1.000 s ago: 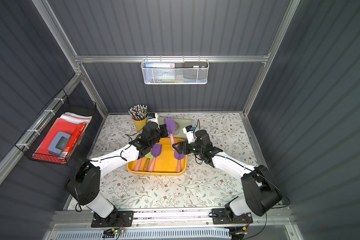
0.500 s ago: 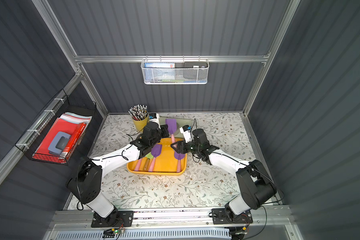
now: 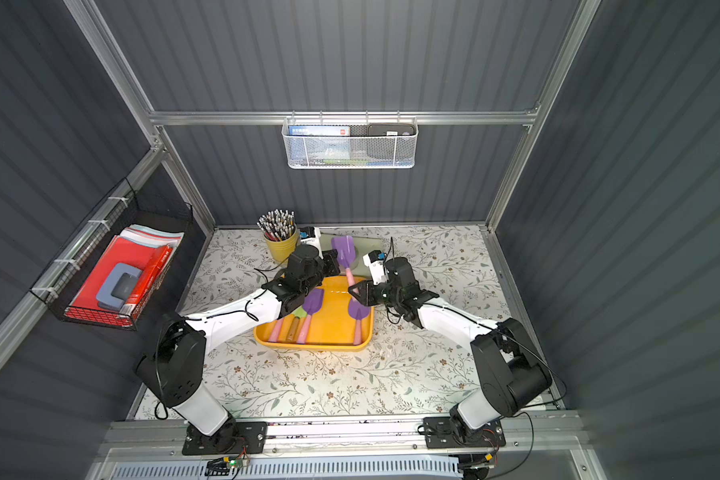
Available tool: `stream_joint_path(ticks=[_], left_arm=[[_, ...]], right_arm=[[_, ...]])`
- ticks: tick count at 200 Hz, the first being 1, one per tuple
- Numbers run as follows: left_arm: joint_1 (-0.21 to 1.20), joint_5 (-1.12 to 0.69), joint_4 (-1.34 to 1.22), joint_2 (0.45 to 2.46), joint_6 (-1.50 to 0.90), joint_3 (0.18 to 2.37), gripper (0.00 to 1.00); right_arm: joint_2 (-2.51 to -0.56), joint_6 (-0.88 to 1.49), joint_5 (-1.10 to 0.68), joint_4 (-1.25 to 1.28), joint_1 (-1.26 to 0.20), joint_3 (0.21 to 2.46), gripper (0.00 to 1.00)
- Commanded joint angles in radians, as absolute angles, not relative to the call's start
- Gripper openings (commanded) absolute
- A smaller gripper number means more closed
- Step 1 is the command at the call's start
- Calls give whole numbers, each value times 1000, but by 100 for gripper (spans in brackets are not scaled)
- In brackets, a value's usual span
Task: Take the shovel out of the storage box
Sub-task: Place the shovel at the center of the board.
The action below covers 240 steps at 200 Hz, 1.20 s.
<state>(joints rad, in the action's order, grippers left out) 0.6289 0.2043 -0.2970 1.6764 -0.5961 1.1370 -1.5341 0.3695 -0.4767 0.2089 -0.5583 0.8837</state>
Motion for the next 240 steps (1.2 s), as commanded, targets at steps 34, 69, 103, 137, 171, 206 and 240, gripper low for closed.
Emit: stream_joint_path(ticks=[34,69,103,137,171,206,240], left_arm=[[630,312,-276,1624,-584,1129,48],[630,397,-265,1551,-577,1107,94],[630,490,-261,1439,-571,1063,99],[629,571,-227,1370,-568,1014,99],[627,575,-226,1379,-577,996,99],[626,550,-224,1427,-584,1014,99],[626,540,-219,1461,-584,1024,99]], right_arm=[[-1509,325,-466,200,-576,908,0],[-1494,313,-378,158,-571,907,0],[-1450,333,-270,103,-494,891,0],[-1366,388,-267,60,-272,837,0],[-1378,379,-189,1,-100,803,0],[-1536,367,-210,-179,-34,869,0],[-1590,407,-221,-155,-23,800,0]])
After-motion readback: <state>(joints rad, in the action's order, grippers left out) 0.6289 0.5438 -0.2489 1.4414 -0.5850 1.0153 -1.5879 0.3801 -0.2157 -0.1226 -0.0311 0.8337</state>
